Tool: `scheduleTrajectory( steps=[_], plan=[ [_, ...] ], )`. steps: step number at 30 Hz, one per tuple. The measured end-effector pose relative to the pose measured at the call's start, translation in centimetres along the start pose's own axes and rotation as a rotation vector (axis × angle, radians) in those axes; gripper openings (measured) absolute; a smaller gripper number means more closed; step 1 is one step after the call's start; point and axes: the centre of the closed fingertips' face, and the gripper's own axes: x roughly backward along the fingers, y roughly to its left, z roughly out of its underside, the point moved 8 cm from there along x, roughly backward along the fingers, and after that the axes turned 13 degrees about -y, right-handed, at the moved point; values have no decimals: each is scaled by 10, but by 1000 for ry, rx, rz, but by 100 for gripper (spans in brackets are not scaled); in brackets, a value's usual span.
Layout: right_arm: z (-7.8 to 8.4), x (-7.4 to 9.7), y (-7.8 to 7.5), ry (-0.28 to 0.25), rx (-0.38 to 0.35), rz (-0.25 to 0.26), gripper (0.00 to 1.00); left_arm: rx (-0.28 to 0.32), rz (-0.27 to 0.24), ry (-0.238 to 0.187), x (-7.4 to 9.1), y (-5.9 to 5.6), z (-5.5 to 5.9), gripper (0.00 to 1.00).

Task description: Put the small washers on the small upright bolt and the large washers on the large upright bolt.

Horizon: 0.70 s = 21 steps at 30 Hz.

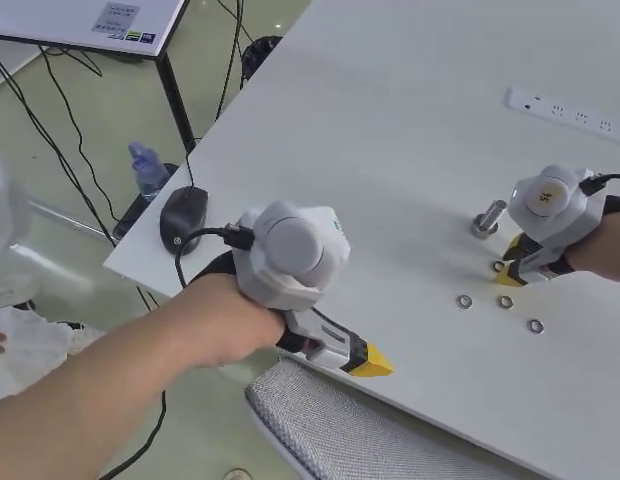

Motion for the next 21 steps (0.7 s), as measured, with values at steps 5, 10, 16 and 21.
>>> scheduleTrajectory(
  steps=[5, 10, 16, 21],
  plan=[
    [-2, -1, 2, 11, 8, 6, 19, 3, -3, -2, 1, 0, 0, 88],
    [-3, -2, 2, 20, 24, 6, 14, -4, -2, 13, 2, 0, 2, 87],
    [-5, -3, 4, 39, 24, 19, 14, -3, -5, 13, 3, 0, 2, 86],
    [-4, -2, 2, 39, 4, 30, 13, -6, -5, 7, 2, -2, -1, 85]
  ],
)
